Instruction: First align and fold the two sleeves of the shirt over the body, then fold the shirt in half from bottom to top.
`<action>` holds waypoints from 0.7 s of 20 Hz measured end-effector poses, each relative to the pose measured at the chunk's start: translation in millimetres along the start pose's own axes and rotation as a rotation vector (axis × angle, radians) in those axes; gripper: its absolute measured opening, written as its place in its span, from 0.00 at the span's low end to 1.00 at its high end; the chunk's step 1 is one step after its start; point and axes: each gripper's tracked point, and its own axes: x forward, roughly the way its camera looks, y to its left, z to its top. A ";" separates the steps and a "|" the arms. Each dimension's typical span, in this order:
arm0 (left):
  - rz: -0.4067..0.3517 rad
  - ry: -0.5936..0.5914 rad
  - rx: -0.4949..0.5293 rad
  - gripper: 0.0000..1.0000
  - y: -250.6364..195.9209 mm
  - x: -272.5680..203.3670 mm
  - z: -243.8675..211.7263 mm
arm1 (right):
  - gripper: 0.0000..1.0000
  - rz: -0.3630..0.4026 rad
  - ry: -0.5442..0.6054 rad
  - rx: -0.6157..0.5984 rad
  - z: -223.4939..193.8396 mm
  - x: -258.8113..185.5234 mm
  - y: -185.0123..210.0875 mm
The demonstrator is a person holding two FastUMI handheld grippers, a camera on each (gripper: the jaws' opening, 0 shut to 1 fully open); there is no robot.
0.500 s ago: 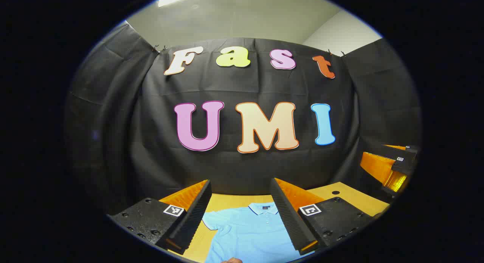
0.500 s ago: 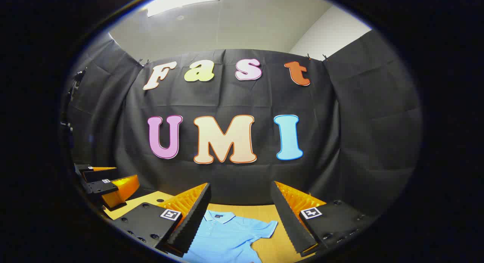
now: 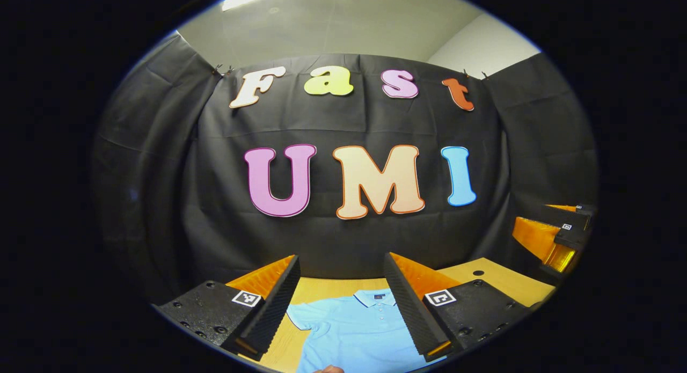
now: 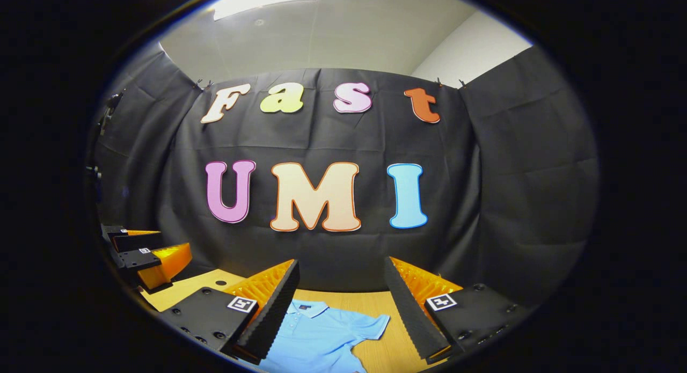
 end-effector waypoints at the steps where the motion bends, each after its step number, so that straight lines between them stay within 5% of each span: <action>1: -0.002 -0.001 0.000 0.94 0.2 1.3 0.9 | 0.98 0.000 0.002 -0.001 -1.5 1.3 -0.2; 14: -0.016 0.004 -0.002 0.94 7.1 23.8 -6.4 | 0.98 -0.027 0.061 -0.049 -41.2 58.9 -12.4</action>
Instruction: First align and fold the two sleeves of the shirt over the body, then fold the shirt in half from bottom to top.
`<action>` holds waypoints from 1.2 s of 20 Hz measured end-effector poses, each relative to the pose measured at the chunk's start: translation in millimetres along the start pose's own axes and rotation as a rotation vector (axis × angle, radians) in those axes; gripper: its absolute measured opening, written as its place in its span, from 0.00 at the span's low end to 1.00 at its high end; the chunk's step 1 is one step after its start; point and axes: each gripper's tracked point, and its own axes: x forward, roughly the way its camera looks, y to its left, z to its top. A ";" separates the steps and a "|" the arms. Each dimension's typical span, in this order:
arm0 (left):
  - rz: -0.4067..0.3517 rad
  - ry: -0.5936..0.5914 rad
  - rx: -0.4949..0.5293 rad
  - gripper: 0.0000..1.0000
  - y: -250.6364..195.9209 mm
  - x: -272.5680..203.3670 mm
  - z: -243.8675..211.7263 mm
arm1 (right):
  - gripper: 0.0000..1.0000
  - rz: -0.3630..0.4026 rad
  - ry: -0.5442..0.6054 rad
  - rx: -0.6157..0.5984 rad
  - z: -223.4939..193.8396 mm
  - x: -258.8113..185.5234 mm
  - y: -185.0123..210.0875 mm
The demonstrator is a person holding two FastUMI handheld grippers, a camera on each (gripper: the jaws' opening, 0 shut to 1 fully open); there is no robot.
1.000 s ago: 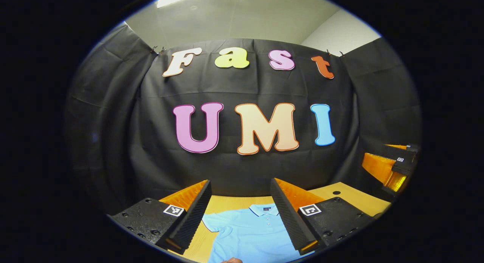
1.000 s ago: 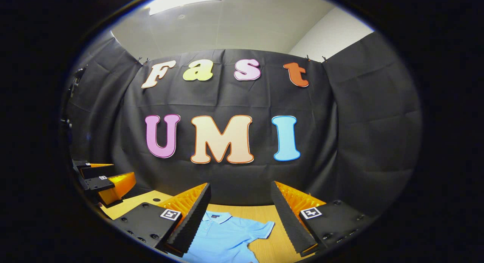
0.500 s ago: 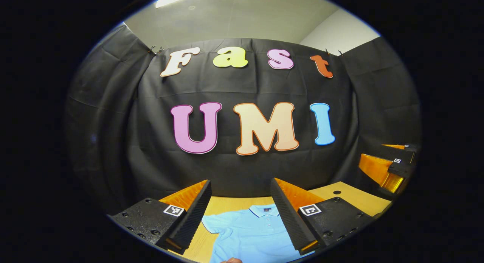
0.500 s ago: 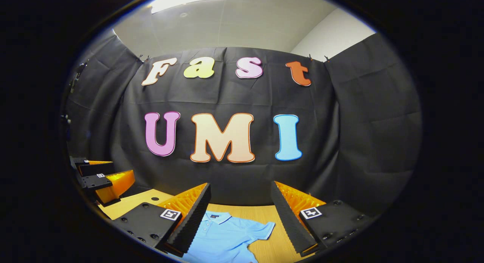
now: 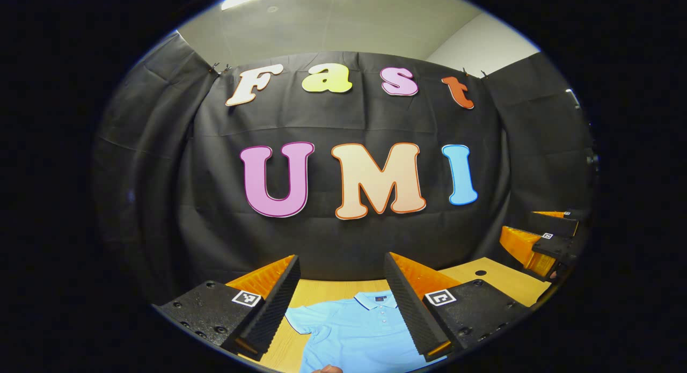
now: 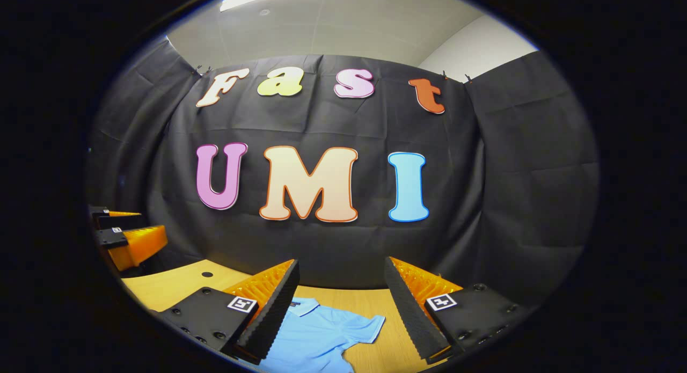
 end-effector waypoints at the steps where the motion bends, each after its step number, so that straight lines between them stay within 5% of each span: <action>1: -0.001 0.000 0.000 0.94 1.0 3.0 -0.8 | 0.98 -0.007 0.016 -0.002 -7.9 10.0 -3.4; 14: 0.014 0.053 0.016 0.94 32.8 36.2 -27.4 | 0.99 -0.117 0.341 -0.031 -160.3 124.3 -51.7; 24: 0.038 0.115 0.045 0.94 61.4 59.9 -55.5 | 0.99 -0.208 0.646 -0.039 -307.8 155.5 -83.5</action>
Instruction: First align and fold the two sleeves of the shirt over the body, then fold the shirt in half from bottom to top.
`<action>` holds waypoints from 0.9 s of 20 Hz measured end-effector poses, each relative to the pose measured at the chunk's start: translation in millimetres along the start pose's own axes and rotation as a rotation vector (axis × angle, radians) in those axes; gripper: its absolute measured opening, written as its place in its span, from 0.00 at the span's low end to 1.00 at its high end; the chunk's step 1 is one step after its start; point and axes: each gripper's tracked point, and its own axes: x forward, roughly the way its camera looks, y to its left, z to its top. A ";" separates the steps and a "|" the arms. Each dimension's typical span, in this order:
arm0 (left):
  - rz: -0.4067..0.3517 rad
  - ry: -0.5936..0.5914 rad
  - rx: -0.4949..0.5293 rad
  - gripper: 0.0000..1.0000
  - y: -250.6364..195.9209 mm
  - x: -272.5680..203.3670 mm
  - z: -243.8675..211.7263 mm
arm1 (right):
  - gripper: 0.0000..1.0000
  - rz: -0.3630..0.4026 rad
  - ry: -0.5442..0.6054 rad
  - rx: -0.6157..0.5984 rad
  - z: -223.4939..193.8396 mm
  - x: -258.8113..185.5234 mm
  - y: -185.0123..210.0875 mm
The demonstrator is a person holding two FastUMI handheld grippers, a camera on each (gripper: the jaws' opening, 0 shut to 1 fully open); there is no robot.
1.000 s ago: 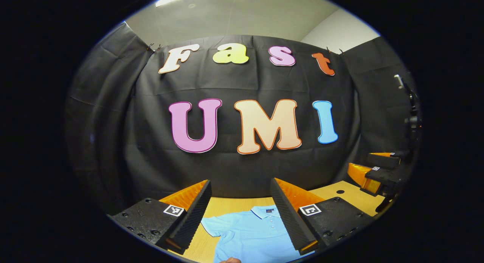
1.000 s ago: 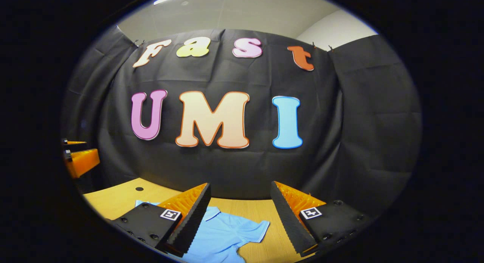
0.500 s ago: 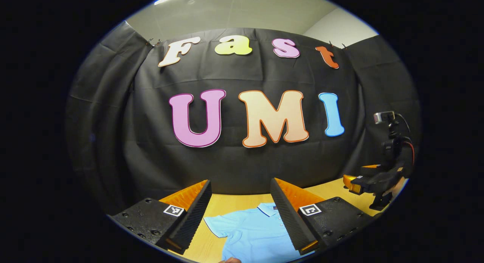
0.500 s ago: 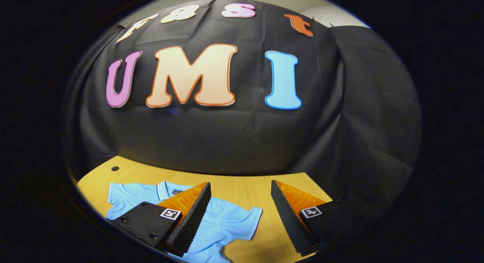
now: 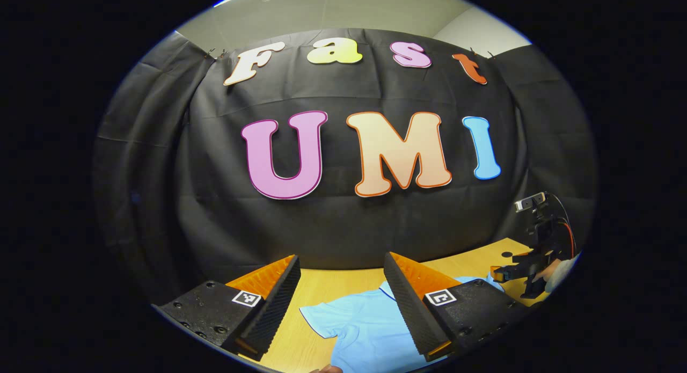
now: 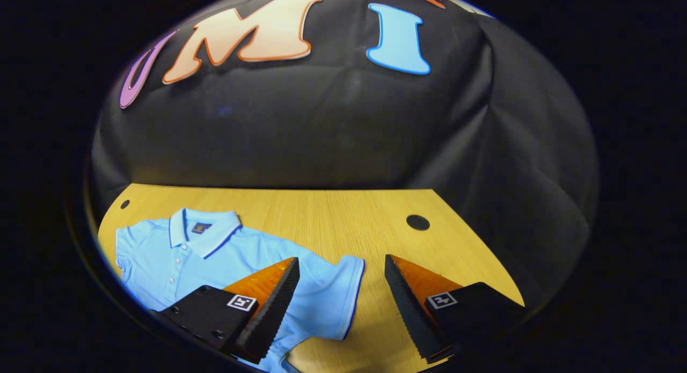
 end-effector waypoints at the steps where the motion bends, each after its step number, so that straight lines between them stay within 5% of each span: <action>1: 0.005 0.007 0.003 0.94 3.3 1.7 -2.6 | 0.99 -0.004 0.026 0.000 -9.6 6.4 -1.2; 8: 0.027 0.023 0.027 0.93 19.4 11.8 -10.7 | 1.00 0.000 0.197 0.010 -61.7 29.5 1.5; 12: 0.009 0.032 0.007 0.93 13.2 12.6 -14.3 | 0.96 0.037 0.263 0.119 -69.1 28.3 9.0; 14: -0.001 0.043 -0.011 0.93 8.7 12.9 -18.3 | 0.86 0.043 0.253 0.136 -68.5 32.9 7.3; 18: -0.007 0.057 -0.018 0.93 7.9 13.2 -24.2 | 0.12 0.062 0.251 0.161 -62.3 22.3 22.5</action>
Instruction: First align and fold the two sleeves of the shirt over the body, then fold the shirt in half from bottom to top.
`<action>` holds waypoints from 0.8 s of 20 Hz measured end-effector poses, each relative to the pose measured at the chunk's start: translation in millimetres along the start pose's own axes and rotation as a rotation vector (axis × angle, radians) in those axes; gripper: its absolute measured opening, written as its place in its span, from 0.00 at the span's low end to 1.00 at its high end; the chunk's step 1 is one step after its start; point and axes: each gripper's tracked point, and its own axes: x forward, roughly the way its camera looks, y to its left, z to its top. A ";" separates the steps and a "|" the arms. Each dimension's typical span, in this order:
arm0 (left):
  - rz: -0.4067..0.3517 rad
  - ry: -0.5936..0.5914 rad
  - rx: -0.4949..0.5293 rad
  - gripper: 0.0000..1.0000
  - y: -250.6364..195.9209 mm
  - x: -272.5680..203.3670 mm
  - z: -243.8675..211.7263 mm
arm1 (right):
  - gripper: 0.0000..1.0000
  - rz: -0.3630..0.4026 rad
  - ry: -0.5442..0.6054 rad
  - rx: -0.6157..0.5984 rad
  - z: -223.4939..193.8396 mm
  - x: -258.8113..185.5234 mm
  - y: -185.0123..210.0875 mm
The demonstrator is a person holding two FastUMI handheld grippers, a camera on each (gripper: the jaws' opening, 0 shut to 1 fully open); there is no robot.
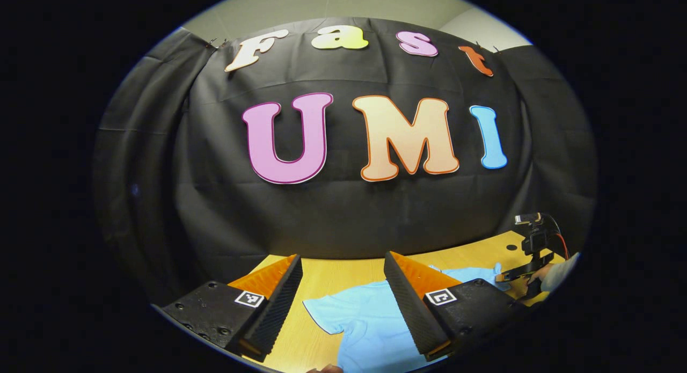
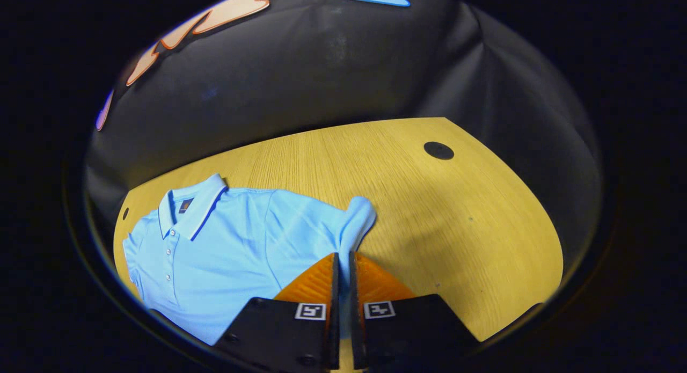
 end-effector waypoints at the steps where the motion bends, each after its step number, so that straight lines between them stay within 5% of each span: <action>1: -0.001 -0.001 0.003 0.93 0.4 -0.3 1.3 | 0.07 0.022 0.000 0.009 1.1 -1.4 5.3; 8: 0.012 -0.002 -0.015 0.93 1.6 -0.8 0.3 | 0.05 0.210 -0.127 0.083 41.8 -40.2 90.4; 16: 0.048 0.056 -0.055 0.93 19.0 3.6 -25.5 | 0.06 0.315 -0.063 0.063 5.8 -42.3 163.7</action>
